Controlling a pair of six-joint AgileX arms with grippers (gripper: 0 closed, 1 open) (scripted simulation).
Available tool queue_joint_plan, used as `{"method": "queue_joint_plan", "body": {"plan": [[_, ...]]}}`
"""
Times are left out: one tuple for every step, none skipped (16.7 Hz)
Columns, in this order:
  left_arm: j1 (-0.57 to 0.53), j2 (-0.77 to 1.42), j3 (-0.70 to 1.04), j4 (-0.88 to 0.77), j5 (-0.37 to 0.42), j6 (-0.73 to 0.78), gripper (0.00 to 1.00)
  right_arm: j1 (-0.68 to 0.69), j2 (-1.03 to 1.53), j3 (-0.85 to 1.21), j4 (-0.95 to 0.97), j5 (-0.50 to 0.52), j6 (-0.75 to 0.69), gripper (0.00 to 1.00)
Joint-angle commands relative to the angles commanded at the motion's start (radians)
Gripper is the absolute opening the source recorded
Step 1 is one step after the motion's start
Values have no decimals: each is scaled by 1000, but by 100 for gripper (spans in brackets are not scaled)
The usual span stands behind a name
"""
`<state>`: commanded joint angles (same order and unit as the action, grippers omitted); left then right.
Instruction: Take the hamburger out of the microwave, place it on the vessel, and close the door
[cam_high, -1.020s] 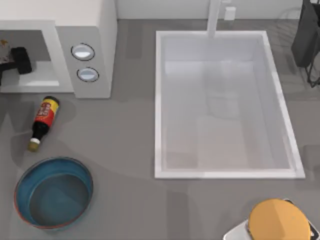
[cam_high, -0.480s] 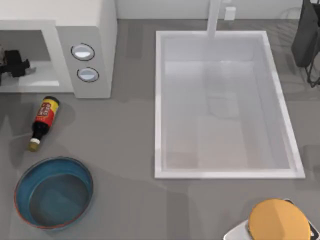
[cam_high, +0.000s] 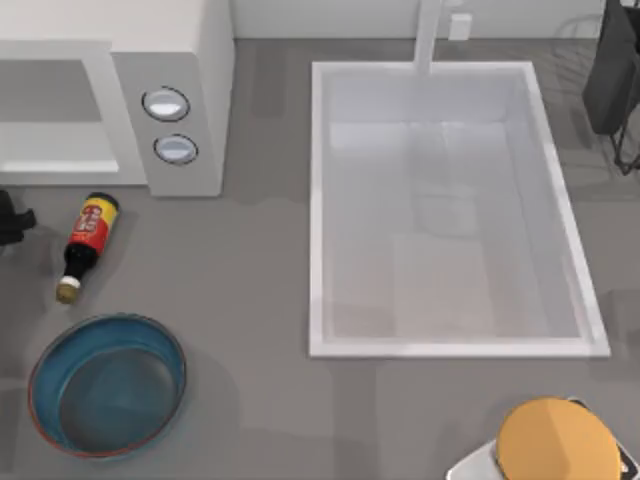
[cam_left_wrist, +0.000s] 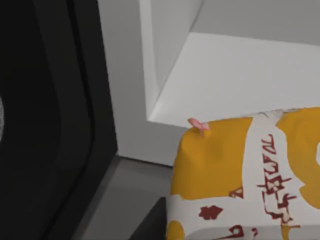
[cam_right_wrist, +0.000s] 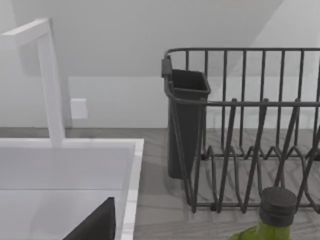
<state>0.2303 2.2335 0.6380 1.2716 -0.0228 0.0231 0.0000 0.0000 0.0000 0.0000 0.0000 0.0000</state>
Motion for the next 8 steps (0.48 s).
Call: {"method": "queue_joint_plan", "body": {"plan": [[12, -22, -75, 48, 11, 4, 0, 0, 0, 0, 0, 0, 0, 100], [24, -43, -139, 93, 22, 7, 0, 0, 0, 0, 0, 0, 0, 100], [34, -62, -194, 134, 32, 10, 0, 0, 0, 0, 0, 0, 0, 100], [43, -78, -237, 169, 40, 13, 0, 0, 0, 0, 0, 0, 0, 100], [50, -91, -270, 197, 47, 15, 0, 0, 0, 0, 0, 0, 0, 100], [55, -100, -292, 218, 51, 17, 0, 0, 0, 0, 0, 0, 0, 100], [58, -105, -303, 228, 54, 17, 0, 0, 0, 0, 0, 0, 0, 100], [58, -106, -305, 230, 54, 17, 0, 0, 0, 0, 0, 0, 0, 100]]}}
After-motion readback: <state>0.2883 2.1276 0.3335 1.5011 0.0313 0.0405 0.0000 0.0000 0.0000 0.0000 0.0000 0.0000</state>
